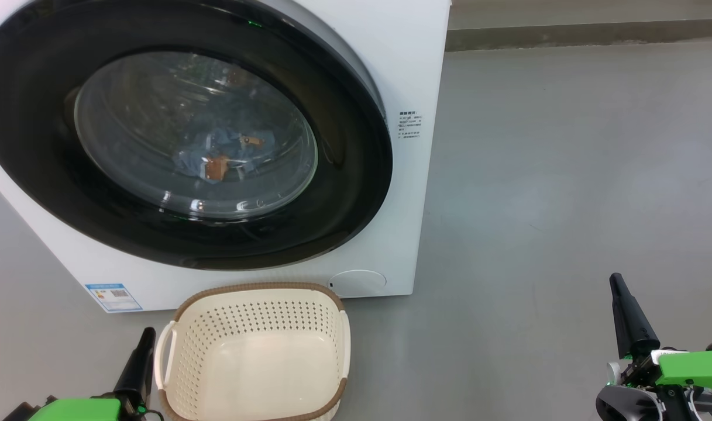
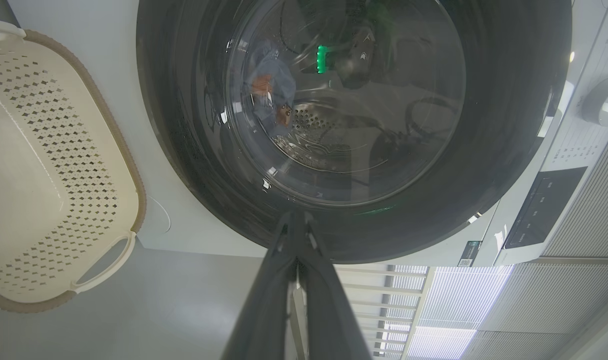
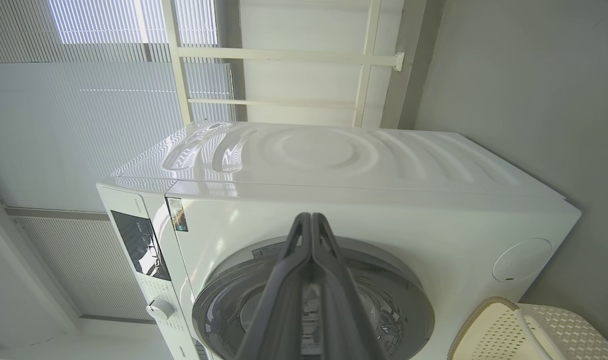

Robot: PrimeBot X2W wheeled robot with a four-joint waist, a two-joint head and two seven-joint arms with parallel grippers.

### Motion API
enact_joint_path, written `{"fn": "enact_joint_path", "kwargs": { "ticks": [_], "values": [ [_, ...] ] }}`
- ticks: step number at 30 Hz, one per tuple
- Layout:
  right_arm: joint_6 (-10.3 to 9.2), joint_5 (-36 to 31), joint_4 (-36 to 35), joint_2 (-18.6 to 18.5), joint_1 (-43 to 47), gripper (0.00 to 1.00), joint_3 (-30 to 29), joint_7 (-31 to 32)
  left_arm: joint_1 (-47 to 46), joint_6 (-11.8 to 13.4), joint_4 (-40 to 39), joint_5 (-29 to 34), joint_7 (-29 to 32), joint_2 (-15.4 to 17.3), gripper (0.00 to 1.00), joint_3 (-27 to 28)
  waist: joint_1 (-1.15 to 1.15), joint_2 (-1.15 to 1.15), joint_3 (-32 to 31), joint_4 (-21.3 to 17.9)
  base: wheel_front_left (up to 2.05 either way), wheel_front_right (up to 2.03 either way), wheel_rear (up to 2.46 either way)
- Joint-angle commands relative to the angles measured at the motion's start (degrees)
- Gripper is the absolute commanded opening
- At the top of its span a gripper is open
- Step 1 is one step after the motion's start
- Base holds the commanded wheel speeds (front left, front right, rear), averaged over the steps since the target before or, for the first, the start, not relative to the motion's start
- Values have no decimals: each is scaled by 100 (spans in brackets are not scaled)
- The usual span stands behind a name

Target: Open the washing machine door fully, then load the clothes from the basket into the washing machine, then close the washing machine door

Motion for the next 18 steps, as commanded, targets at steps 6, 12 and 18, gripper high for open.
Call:
{"fn": "enact_joint_path", "kwargs": {
  "ticks": [6, 12, 18],
  "values": [
    [8, -23, -180, -40, -42, 0, 99, 25, -264, 0, -90, 32, 49, 65, 0, 212, 0, 0, 0, 0, 0, 0, 0],
    [8, -27, -179, -37, -42, 0, 94, 29, -265, 0, -90, 36, 52, 62, 0, 216, 0, 0, 0, 0, 0, 0, 0],
    [8, -30, -179, -35, -42, 0, 91, 31, -265, 0, -90, 39, 55, 59, 0, 220, 0, 0, 0, 0, 0, 0, 0]
  ]
}}
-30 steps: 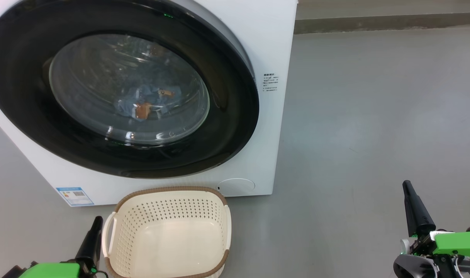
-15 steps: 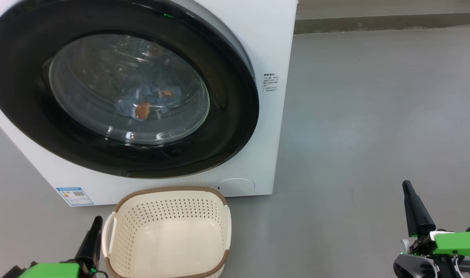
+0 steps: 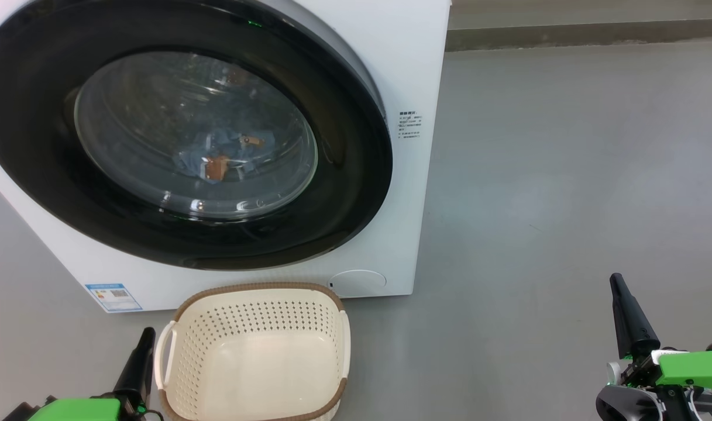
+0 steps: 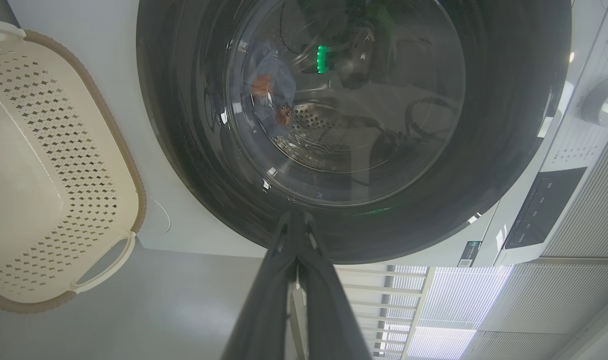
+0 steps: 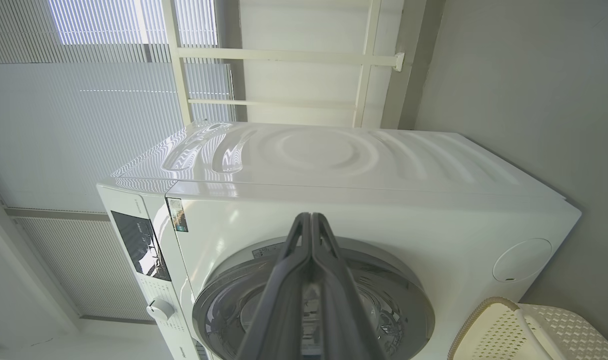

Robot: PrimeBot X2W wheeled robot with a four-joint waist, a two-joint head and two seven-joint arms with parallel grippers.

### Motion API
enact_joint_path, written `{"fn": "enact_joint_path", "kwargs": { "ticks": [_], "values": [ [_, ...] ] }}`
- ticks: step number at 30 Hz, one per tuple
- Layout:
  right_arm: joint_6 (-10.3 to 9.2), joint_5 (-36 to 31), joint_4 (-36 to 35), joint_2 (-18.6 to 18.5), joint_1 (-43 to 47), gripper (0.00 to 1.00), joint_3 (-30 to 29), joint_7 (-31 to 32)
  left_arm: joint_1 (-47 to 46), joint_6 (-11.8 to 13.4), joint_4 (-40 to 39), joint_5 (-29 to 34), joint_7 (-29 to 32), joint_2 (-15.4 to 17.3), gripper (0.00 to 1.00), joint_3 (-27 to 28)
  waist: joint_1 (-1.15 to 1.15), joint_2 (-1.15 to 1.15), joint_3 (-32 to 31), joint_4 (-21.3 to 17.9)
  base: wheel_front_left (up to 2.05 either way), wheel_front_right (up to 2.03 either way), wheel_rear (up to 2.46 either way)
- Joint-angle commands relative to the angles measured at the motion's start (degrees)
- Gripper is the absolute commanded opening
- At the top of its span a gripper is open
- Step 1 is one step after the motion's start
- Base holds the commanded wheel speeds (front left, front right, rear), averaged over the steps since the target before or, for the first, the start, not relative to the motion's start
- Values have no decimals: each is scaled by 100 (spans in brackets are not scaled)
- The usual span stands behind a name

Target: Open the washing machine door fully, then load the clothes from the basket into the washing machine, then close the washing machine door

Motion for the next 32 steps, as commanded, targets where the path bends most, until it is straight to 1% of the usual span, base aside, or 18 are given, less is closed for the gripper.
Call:
{"fn": "enact_joint_path", "kwargs": {
  "ticks": [1, 32],
  "values": [
    [8, -30, -179, -40, -42, 0, 99, 31, -265, 0, -91, 38, 49, 62, 0, 209, 0, 0, 0, 0, 0, 0, 0],
    [8, -48, -177, -24, -44, 0, 77, 48, -266, 0, -90, 56, 66, 46, 0, 231, 0, 0, 0, 0, 0, 0, 0]
  ]
}}
